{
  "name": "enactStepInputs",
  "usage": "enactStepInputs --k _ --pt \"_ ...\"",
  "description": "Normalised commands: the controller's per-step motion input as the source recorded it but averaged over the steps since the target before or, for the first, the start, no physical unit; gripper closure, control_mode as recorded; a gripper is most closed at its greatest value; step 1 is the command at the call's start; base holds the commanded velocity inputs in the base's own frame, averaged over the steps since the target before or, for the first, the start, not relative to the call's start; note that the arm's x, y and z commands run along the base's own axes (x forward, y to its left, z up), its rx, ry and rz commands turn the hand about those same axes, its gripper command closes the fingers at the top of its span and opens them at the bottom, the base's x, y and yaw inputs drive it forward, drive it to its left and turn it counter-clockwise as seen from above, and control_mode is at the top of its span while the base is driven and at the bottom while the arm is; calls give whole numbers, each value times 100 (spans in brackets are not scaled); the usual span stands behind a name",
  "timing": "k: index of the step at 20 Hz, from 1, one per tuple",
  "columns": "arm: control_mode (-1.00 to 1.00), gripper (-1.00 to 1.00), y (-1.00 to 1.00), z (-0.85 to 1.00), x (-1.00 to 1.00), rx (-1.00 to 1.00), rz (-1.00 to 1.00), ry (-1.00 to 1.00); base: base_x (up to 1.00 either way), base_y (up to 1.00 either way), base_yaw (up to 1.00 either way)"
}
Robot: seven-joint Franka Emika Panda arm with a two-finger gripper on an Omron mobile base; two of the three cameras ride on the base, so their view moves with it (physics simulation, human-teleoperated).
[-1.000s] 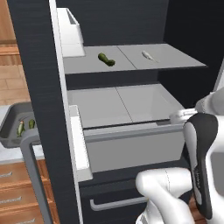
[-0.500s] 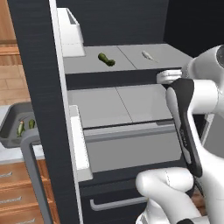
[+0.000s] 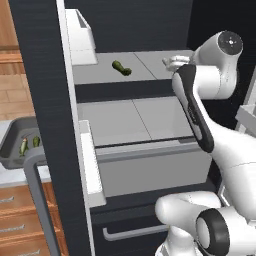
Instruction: Place one squash and one fish in each tupperware on the nearby counter, to pack two identical lunches.
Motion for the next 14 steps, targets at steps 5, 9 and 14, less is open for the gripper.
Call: enactStepInputs --k 5,9,14 --pt "-100 -100 -20 10 100 7 -5 3 0 0 0" --pt "-100 -100 -21 0 95 0 -1 5 0 0 0" --pt "-100 -100 -17 -4 70 0 5 8 0 0 0"
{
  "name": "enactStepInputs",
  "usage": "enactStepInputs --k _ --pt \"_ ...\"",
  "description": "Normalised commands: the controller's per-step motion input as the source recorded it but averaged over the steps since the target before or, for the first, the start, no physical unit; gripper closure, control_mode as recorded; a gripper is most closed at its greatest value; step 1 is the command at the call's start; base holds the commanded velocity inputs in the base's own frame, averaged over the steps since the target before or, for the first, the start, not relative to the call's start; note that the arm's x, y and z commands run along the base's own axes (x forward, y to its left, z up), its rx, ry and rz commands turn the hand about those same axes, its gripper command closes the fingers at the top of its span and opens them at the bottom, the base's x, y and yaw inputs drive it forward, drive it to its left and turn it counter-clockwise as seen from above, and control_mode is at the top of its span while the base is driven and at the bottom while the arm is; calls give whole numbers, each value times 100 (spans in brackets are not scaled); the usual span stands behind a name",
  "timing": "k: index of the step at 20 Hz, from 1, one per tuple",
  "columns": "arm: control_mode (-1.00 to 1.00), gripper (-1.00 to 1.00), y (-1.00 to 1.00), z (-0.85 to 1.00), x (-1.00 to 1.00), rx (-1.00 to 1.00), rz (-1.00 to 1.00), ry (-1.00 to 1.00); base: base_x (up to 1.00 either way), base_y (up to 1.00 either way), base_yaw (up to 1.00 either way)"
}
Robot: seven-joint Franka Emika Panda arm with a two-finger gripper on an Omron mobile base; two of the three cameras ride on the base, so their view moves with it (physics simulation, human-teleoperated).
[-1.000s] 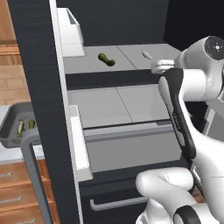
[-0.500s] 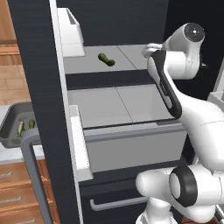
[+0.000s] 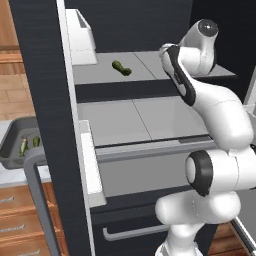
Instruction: Place one squash and one fish in each tupperware on the nearby counter, to pack two identical lunches.
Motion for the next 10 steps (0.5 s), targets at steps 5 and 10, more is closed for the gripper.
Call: enactStepInputs --k 5,10 --pt "-100 -100 -11 -16 81 0 13 8 0 0 0" --pt "-100 -100 0 -30 88 0 17 0 0 0 0"
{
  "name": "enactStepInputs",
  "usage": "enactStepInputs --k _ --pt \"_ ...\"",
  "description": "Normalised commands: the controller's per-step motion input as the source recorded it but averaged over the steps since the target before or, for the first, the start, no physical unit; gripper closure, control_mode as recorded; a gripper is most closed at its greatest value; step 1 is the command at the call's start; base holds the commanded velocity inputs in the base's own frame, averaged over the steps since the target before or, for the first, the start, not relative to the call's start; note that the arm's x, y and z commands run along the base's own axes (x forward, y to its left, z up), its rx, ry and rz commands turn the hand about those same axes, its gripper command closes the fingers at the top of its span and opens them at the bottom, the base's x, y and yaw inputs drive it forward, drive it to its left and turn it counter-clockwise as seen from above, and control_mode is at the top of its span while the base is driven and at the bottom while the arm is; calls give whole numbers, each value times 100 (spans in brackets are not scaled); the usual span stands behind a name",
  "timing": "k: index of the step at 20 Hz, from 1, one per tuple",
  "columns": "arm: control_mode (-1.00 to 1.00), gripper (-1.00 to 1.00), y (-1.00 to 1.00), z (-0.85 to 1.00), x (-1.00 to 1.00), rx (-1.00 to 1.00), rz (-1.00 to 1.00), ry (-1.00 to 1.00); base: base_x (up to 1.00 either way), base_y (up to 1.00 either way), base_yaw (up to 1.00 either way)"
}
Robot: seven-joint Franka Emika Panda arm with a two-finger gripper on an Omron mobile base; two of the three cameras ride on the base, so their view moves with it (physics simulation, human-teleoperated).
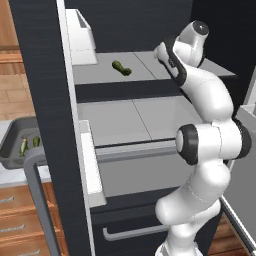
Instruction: Place one squash and one fish in each tupperware on the nearby counter, to pack two identical lunches.
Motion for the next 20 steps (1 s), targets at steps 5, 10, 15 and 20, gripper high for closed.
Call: enactStepInputs --k 5,10,15,20 --pt "-100 -100 0 -31 62 -2 8 0 0 0 0" --pt "-100 -100 0 -44 58 -18 0 0 0 0 0" --pt "-100 100 4 -72 -5 -35 0 3 0 0 0" --pt "-100 100 8 -79 -37 -30 0 0 0 0 0"
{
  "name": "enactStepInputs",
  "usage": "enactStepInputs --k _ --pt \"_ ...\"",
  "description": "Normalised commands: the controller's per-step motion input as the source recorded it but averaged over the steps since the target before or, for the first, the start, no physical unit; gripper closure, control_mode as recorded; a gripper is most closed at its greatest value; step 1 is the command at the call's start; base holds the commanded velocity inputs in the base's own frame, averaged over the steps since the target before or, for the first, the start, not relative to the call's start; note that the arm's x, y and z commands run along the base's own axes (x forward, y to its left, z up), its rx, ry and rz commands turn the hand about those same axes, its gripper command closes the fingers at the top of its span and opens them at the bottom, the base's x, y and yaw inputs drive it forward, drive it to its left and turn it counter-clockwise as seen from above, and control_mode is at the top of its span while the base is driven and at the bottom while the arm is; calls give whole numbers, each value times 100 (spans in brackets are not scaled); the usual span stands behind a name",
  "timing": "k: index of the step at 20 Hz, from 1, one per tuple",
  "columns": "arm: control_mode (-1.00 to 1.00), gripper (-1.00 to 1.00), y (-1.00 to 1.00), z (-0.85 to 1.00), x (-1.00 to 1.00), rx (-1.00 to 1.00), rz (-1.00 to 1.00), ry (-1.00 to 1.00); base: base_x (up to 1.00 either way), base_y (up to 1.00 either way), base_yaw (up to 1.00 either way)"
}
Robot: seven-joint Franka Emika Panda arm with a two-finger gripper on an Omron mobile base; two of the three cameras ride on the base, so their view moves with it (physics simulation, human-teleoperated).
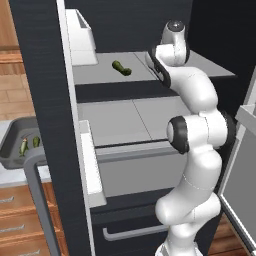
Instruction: Place one squash and one fish in each tupperware on the nearby counter, to pack two identical lunches.
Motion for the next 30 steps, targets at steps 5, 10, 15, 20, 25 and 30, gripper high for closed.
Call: enactStepInputs --k 5,10,15,20,25,30 --pt "-100 100 -9 -62 -15 -7 -2 3 0 0 0" --pt "-100 100 -67 -70 -42 0 -14 17 0 0 0" --pt "-100 100 -76 -38 -10 0 -14 15 0 0 0" --pt "-100 100 -62 -20 0 0 -13 23 0 0 0" --pt "-100 100 -1 -59 -53 0 -1 2 0 0 0" --pt "-100 100 1 -100 -100 0 0 -3 0 0 0"
